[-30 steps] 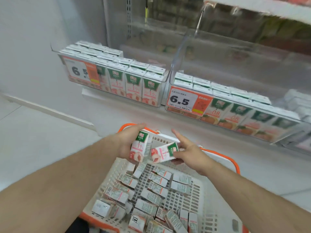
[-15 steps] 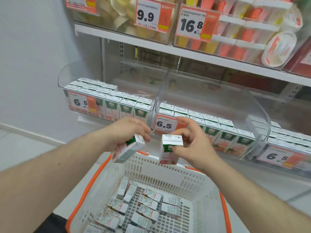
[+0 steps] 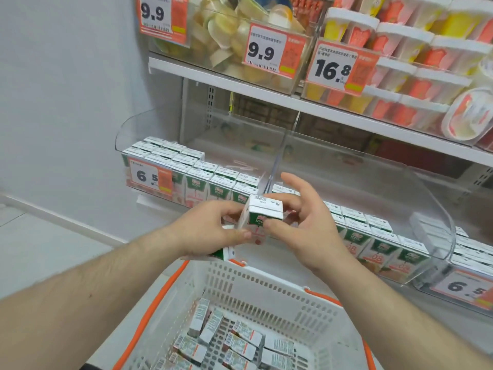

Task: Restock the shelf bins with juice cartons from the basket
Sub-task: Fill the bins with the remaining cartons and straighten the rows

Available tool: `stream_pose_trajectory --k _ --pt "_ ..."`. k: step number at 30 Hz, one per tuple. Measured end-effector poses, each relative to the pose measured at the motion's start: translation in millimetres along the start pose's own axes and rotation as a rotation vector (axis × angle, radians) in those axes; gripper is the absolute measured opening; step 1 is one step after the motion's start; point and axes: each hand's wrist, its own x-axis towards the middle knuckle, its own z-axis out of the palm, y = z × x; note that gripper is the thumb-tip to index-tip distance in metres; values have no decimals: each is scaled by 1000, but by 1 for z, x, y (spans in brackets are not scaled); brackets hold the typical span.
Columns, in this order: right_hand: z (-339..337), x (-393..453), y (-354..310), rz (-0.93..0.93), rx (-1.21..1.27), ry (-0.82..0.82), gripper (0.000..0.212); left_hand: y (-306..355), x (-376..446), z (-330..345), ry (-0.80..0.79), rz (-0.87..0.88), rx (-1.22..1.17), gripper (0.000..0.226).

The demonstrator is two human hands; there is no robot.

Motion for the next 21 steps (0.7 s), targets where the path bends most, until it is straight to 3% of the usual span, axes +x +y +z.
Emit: stream_pose_trajectory --k 7,10,14,18,21 --pt "15 20 -13 -85 -138 -33 52 -16 -7 -27 105 -49 -70 26" --pt "29 40 -27 -37 -179 -125 55 -21 -6 -35 138 -68 -125 27" --pt "49 78 -42 0 -236 -158 18 -28 -3 -46 244 -99 -233 25" --pt "58 147 -46 156 -57 8 18 -32 7 -63 535 -335 -424 24" --pt "70 202 -38 209 -244 -2 23 -42 17 -63 568 -529 -446 37"
